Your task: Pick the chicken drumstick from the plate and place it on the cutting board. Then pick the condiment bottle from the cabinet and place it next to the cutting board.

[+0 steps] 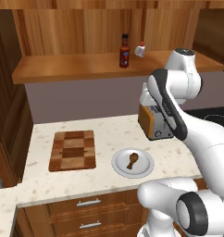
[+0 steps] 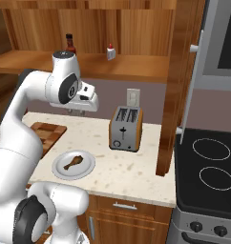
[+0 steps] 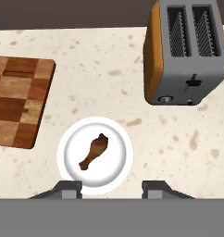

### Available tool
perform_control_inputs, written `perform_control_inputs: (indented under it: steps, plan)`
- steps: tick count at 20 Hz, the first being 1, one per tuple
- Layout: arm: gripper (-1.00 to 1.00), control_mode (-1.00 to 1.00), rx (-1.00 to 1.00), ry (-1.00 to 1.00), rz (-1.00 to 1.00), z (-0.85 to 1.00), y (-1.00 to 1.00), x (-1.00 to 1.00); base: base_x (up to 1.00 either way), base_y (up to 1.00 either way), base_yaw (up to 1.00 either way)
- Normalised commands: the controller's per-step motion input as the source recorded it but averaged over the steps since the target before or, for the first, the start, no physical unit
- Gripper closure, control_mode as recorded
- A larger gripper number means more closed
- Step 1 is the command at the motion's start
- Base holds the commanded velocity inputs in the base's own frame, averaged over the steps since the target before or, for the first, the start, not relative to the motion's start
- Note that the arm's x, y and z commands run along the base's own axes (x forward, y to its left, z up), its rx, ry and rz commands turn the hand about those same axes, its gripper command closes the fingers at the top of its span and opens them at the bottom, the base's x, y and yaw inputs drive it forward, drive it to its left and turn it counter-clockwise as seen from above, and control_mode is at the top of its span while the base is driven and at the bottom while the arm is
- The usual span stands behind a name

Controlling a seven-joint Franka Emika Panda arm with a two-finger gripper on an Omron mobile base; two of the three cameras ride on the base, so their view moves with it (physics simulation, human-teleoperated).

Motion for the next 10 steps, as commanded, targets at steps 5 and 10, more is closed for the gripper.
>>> perform_control_inputs:
  steps: [5, 10]
  plan:
    - [-1.0, -1.0, 0.0, 0.0, 0.0, -0.1, 0.0, -0.24, 0.0, 0.0, 0.0]
    - [-1.0, -1.0, 0.0, 0.0, 0.0, -0.26, 0.0, -0.46, 0.0, 0.0, 0.0]
